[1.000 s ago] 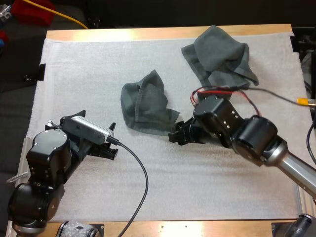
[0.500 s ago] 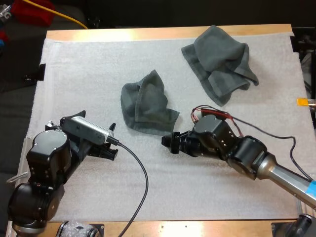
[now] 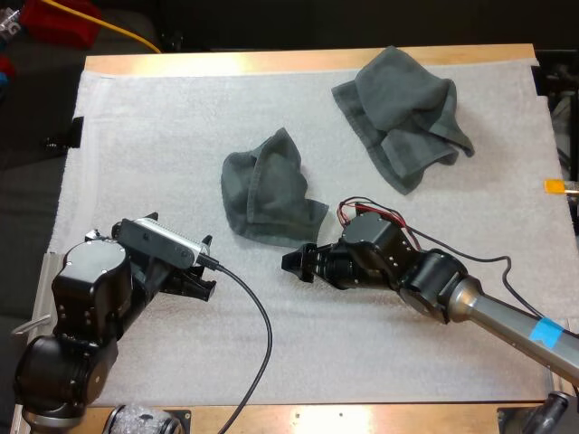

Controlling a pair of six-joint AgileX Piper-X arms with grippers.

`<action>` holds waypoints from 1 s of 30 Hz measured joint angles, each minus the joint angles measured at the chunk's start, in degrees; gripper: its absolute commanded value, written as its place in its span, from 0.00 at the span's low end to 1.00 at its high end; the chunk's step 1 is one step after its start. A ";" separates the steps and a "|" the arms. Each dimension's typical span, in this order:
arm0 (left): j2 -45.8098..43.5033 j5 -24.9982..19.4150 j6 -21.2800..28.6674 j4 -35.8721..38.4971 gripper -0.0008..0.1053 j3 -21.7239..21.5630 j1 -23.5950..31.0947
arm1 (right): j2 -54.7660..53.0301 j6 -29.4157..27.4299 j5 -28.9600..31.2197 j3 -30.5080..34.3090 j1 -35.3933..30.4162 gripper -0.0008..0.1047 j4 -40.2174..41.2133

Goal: Pick towel from pile, fold and stack

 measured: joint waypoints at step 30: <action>0.00 0.08 0.00 0.91 0.66 0.00 0.00 | 20.19 19.42 -3.34 0.00 -6.06 0.63 -17.85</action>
